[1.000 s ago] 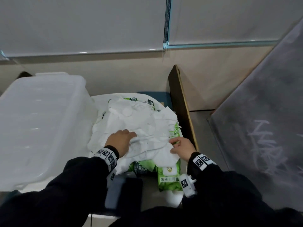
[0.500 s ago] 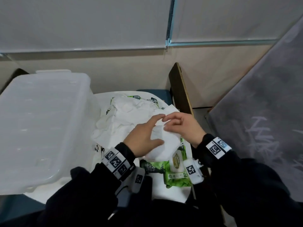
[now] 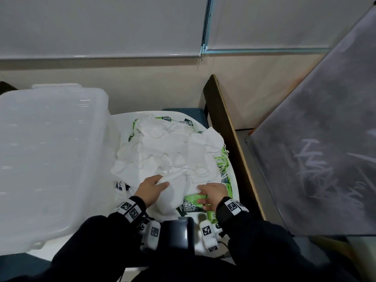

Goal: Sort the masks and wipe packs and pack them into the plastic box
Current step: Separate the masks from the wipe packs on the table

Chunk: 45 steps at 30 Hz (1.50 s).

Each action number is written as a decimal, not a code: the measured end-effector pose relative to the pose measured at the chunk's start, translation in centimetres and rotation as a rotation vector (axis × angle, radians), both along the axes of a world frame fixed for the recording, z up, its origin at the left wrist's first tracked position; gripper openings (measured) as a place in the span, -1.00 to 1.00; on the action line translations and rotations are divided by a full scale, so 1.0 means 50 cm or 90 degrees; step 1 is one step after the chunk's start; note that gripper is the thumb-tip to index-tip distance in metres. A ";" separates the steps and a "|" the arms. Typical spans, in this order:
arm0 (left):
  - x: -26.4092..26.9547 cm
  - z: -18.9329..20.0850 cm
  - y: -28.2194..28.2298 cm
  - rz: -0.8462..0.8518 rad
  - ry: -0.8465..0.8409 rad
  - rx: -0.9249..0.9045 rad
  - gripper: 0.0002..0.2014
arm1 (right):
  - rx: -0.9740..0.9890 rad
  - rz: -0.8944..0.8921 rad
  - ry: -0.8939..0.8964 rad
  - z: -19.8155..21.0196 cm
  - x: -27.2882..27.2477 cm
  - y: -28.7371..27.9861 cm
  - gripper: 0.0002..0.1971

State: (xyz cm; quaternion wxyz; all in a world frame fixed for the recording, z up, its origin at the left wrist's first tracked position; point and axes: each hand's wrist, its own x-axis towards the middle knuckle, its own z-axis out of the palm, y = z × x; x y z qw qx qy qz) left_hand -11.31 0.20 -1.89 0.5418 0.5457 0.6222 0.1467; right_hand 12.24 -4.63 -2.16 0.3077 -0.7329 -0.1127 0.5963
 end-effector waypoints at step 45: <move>-0.084 0.091 -0.068 -0.172 0.085 0.131 -0.52 | 0.362 0.005 -0.044 0.212 -0.045 -0.082 -0.75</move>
